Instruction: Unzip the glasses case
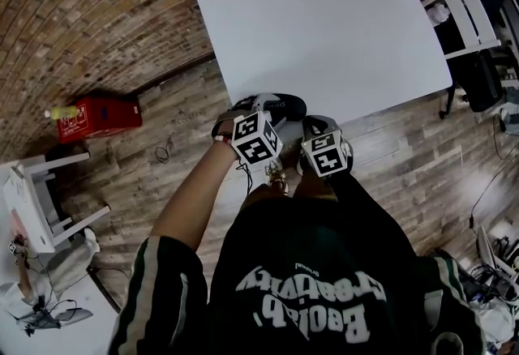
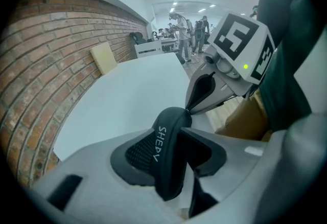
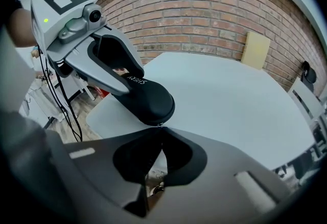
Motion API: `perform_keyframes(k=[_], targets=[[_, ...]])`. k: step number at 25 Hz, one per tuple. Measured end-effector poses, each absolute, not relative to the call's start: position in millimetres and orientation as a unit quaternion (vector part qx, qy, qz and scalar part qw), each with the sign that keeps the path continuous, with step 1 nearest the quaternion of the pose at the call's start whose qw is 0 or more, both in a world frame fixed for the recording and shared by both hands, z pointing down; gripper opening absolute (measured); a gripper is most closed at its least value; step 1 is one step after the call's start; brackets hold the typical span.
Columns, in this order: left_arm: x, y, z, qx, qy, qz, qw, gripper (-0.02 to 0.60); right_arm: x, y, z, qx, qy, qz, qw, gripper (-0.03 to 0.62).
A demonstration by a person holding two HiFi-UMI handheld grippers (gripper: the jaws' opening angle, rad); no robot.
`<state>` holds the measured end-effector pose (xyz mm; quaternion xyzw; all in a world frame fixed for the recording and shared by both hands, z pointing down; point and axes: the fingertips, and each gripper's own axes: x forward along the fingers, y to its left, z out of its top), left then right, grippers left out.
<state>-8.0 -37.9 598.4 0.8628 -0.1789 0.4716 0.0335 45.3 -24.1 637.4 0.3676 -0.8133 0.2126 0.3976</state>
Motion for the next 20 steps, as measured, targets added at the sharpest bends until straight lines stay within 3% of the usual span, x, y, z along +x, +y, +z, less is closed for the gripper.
perform_keyframes(k=[20], targets=[[-8,-39,600,0.855,-0.163,0.491,0.04,0.152,49,-42,638,0.31,-0.835,0.182,0.416,0.015]])
